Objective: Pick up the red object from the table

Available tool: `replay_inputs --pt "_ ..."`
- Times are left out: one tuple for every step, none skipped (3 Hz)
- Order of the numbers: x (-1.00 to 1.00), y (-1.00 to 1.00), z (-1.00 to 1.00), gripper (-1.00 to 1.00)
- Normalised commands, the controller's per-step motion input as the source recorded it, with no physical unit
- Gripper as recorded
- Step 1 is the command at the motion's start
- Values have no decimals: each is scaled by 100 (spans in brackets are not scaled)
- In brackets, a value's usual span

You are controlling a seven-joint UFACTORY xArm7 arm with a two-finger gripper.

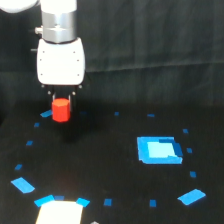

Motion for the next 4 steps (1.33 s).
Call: replay_inputs --pt "-39 -32 100 -100" --pt "26 -100 100 -74" --pt "74 -85 72 -92" --pt "-37 -15 74 -71"
